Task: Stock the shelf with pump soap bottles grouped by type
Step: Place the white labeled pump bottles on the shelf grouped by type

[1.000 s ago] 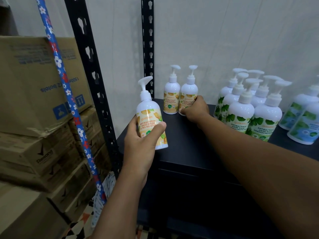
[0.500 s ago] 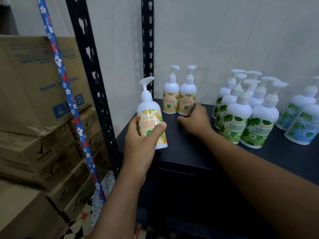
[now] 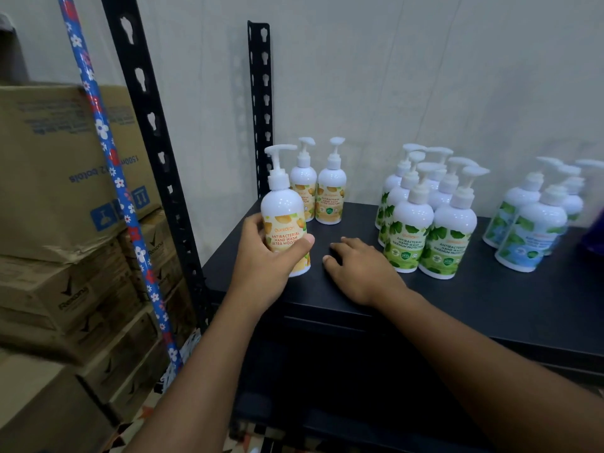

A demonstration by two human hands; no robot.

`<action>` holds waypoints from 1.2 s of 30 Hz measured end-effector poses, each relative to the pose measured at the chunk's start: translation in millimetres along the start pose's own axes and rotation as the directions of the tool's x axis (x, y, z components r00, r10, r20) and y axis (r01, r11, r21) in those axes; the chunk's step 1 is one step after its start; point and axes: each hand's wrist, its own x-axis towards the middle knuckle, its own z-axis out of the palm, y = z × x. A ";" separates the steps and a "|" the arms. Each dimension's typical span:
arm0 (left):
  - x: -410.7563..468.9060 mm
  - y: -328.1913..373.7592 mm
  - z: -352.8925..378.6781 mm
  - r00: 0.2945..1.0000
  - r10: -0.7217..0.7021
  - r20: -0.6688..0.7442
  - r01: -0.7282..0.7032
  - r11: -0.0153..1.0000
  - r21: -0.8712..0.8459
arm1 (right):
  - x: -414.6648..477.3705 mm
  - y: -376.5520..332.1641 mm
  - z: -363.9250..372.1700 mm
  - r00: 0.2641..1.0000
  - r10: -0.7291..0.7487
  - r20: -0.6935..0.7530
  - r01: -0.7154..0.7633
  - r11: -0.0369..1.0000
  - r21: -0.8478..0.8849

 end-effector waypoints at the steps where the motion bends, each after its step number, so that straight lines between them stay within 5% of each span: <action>1: 4.0 -1.0 -0.1 1.000 0.016 0.021 -0.017 0.999 0.041 | -1.1 -0.8 -0.5 1.000 0.001 -0.007 -0.001 1.000 0.003; 17: 31.0 -26.1 -16.8 0.982 -0.039 0.186 -0.037 0.921 0.387 | -10.3 -8.2 -8.2 1.000 0.027 -0.008 -0.027 1.000 0.003; 36: 78.0 -37.6 17.4 1.000 0.008 0.024 -0.020 0.825 0.565 | 0.1 -4.1 0.9 0.992 0.031 0.118 -0.022 0.997 -0.075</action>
